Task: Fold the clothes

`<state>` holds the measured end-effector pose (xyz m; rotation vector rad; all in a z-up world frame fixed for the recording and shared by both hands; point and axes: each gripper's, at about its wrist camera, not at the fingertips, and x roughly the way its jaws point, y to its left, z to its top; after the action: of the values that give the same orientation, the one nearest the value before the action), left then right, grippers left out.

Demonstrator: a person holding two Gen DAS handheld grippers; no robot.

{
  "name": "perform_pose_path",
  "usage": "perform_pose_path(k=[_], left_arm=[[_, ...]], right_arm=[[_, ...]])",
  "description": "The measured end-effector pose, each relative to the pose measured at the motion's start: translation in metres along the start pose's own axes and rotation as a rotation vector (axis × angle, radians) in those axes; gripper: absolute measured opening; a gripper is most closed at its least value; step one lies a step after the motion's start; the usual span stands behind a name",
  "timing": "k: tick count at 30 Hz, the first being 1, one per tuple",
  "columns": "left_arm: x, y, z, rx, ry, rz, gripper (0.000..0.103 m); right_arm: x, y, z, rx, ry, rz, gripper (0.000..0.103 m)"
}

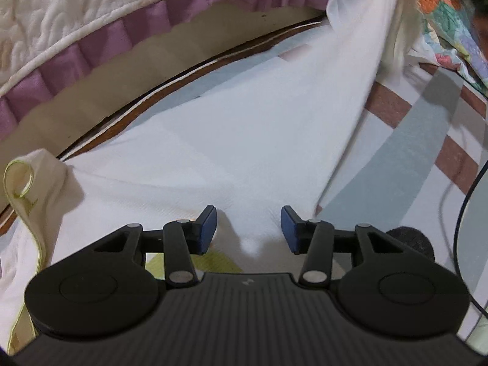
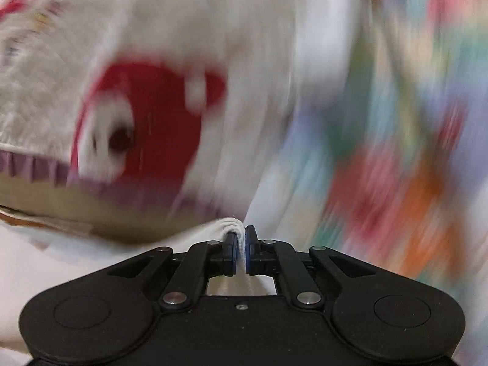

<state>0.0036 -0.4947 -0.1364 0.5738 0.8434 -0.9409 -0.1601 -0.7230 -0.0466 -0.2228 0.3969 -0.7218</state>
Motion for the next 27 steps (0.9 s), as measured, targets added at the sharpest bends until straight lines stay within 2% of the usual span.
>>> perform_pose_path(k=[1,2,3,6,8,10,12,14,19,23,26,27], left_arm=[[0.001,0.002,-0.001,-0.015,0.002,-0.005,0.047],[0.005,0.003,-0.001,-0.029,0.009,-0.01,0.047],[0.009,0.003,-0.002,-0.039,0.02,-0.011,0.047],[0.016,0.0,-0.005,-0.045,0.041,-0.008,0.047],[0.016,0.001,-0.004,-0.05,0.042,-0.01,0.047],[0.016,0.002,-0.002,-0.058,0.045,-0.014,0.048],[0.015,0.006,0.0,-0.077,0.048,-0.019,0.048],[0.014,0.01,-0.002,-0.102,0.047,-0.026,0.048],[0.006,0.014,-0.008,-0.13,0.034,-0.036,0.048],[-0.01,0.026,-0.012,-0.17,0.003,-0.016,0.05],[-0.03,0.048,-0.023,-0.202,-0.022,0.034,0.051],[-0.036,0.058,-0.028,-0.217,-0.028,0.067,0.051]], right_arm=[[-0.007,0.003,0.003,-0.077,-0.041,-0.058,0.005],[-0.006,0.007,-0.001,-0.133,-0.031,-0.115,0.005],[0.002,0.009,-0.009,-0.161,0.021,-0.146,0.005],[0.038,0.0,-0.037,-0.124,0.298,-0.139,0.006],[0.056,-0.024,-0.053,0.069,0.459,-0.086,0.014],[0.063,-0.057,-0.065,0.363,0.532,-0.016,0.021],[0.065,-0.085,-0.077,0.642,0.551,0.05,0.027],[0.063,-0.099,-0.087,0.825,0.548,0.086,0.031],[0.07,-0.108,-0.114,1.087,0.602,0.151,0.036],[0.06,-0.108,-0.14,1.375,0.608,0.235,0.047],[0.053,-0.108,-0.147,1.482,0.59,0.248,0.052],[0.052,-0.108,-0.143,1.469,0.579,0.238,0.054]])
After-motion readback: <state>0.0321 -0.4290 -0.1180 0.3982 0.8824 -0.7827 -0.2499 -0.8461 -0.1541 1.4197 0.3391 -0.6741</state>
